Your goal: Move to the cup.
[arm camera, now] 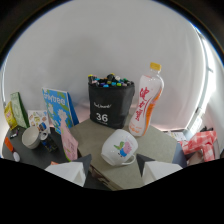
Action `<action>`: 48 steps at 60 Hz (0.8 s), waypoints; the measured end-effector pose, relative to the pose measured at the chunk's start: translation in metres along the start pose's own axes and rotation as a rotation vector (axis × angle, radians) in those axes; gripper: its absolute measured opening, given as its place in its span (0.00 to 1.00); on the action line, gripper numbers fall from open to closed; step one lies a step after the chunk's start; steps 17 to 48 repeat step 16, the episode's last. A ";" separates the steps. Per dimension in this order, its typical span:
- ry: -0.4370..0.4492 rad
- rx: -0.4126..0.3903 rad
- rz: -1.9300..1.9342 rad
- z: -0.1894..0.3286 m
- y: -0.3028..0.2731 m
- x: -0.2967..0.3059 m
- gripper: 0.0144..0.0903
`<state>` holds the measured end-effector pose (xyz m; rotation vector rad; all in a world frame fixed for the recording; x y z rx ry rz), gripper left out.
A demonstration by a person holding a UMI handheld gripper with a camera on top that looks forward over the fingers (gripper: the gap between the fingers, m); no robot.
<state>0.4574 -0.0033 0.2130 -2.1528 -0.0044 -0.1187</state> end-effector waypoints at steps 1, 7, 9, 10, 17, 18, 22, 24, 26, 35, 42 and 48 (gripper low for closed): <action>-0.002 0.000 0.000 0.000 0.000 0.000 0.94; -0.010 0.001 0.002 0.002 -0.001 0.000 0.95; -0.012 -0.001 0.004 0.002 -0.001 0.000 0.95; -0.012 -0.001 0.004 0.002 -0.001 0.000 0.94; -0.013 -0.001 0.005 0.001 -0.001 0.001 0.89; -0.013 -0.001 0.005 0.001 -0.001 0.001 0.89; -0.013 -0.001 0.005 0.001 -0.001 0.001 0.89; -0.013 -0.001 0.005 0.001 -0.001 0.001 0.89; -0.013 -0.001 0.005 0.001 -0.001 0.001 0.89; -0.013 -0.001 0.005 0.001 -0.001 0.001 0.89; -0.013 -0.001 0.005 0.001 -0.001 0.001 0.89; -0.013 -0.001 0.005 0.001 -0.001 0.001 0.89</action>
